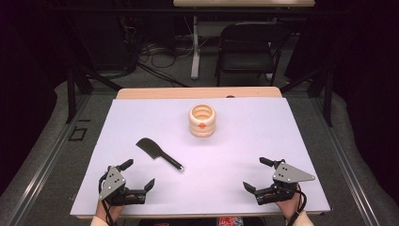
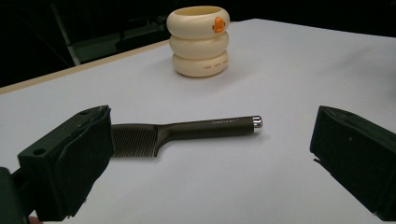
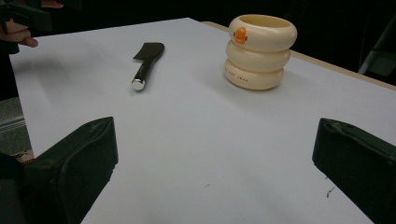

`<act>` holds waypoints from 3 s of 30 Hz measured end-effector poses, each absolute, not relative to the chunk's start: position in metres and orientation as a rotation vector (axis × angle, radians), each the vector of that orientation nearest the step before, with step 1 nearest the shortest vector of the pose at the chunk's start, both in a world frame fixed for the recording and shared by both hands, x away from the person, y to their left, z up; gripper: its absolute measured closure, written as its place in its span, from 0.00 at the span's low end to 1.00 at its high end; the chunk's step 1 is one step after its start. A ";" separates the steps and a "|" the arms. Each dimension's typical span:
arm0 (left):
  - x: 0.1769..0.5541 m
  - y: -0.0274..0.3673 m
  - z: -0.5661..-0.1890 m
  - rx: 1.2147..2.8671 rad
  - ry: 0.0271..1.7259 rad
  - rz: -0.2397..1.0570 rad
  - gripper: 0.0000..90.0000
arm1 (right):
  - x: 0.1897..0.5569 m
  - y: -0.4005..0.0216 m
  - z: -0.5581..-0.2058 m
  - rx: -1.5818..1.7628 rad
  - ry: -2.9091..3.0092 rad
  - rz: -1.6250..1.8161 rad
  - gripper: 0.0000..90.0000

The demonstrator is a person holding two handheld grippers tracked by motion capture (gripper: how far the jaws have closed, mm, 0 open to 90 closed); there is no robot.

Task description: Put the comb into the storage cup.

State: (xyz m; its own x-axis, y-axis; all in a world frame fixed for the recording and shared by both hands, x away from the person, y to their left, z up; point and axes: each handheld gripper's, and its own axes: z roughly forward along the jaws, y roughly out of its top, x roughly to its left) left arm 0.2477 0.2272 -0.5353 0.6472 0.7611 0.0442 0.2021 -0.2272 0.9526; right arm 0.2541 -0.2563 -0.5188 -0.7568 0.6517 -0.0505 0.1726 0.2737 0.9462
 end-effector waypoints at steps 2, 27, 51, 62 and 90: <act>0.248 0.228 -0.535 1.758 0.783 0.636 0.00 | 0.254 -0.256 -0.519 0.735 2.123 1.490 0.00; 0.274 0.200 -0.533 1.833 0.830 0.602 0.00 | 0.260 -0.241 -0.523 0.707 2.178 1.466 0.00; 0.318 0.177 -0.533 1.894 0.926 0.550 0.00 | 0.260 -0.241 -0.522 0.697 2.173 1.466 0.00; 0.332 0.162 -0.532 1.905 0.957 0.548 0.00 | 0.260 -0.242 -0.522 0.700 2.171 1.462 0.00; 0.345 0.131 -0.538 2.039 0.877 0.421 0.52 | 0.260 -0.242 -0.523 0.691 2.180 1.445 0.00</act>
